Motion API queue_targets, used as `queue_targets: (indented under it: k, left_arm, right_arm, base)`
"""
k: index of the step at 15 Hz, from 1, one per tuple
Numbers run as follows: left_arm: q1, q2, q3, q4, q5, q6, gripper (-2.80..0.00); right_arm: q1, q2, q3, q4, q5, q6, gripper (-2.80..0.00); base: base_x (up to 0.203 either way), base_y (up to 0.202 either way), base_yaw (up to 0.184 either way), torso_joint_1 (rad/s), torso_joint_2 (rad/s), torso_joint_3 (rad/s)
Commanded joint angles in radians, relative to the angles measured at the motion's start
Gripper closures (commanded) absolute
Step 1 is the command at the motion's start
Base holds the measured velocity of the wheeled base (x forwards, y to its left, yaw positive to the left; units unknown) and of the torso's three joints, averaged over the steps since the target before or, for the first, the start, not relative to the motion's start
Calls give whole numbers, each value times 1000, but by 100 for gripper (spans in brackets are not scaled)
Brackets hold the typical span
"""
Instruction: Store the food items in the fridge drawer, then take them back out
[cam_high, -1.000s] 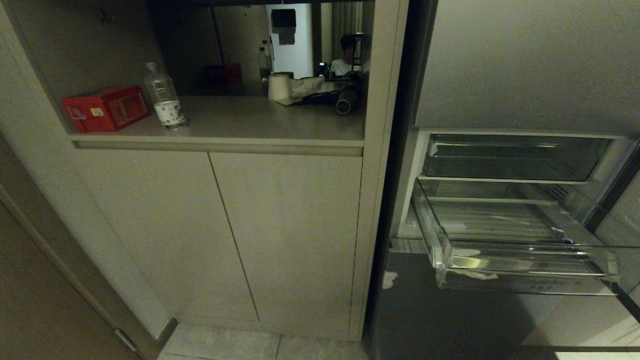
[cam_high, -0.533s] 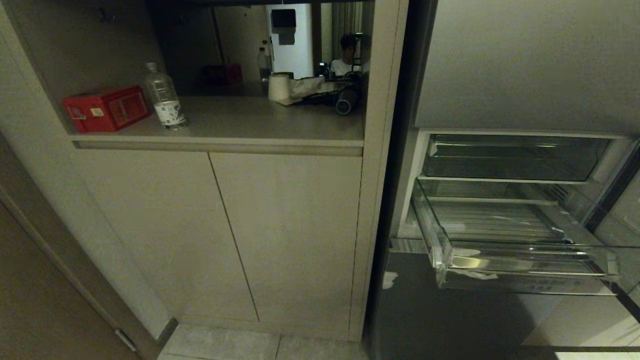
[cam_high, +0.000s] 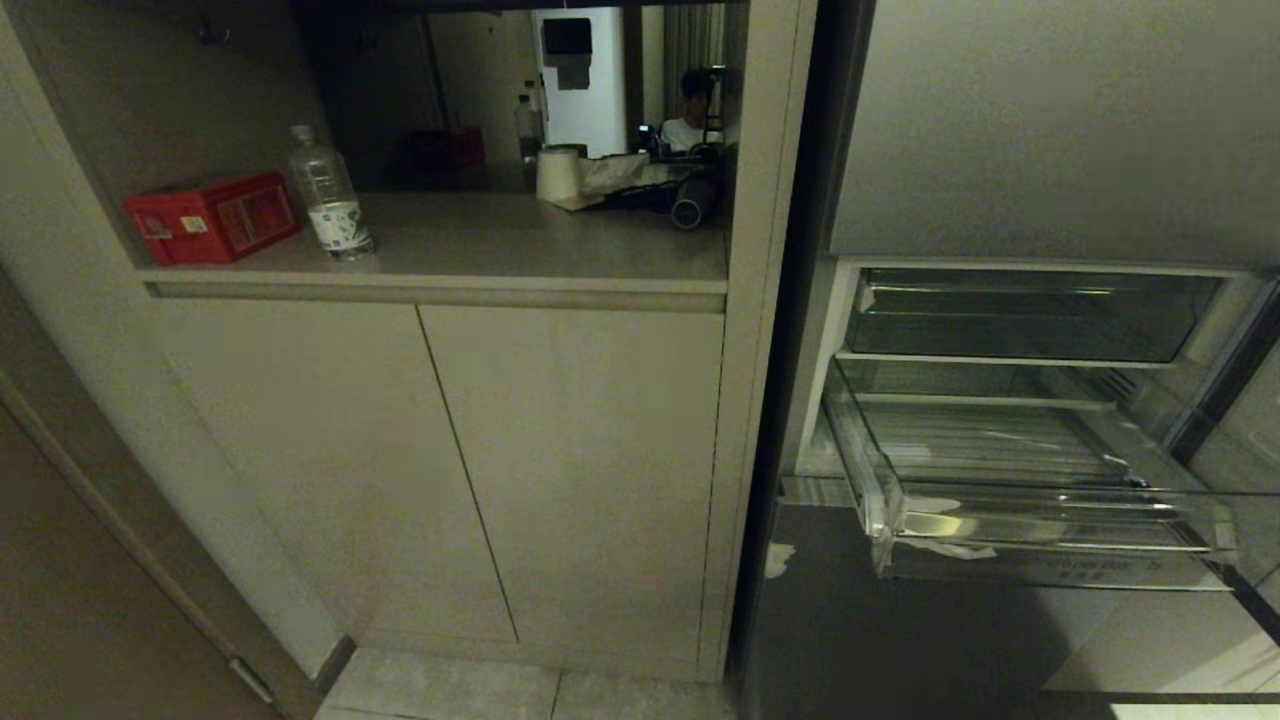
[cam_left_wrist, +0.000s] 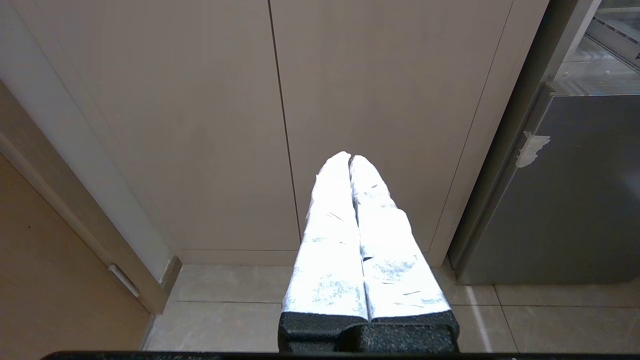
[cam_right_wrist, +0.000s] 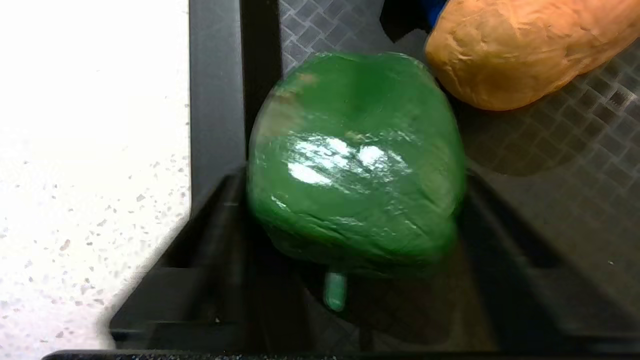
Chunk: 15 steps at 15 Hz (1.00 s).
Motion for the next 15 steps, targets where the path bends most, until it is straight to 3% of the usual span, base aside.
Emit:
queue_targets:
  k: [1,8,15]
  left_arm:
    - [-1,1,0,0,0,0,0]
    - [-1,1,0,0,0,0,0]
    - [1,1,0,0,0,0,0]
  right_arm:
    - [0,-5,3,-2,2,-1,0]
    - [-18,-115,-14,16,30,16,0]
    - [10,-409,-184,105,79,203,0]
  base:
    - [0,0,0,0,0,0]
    - [0,0,0,0,0,0]
    - [0,0,0,0,0,0]
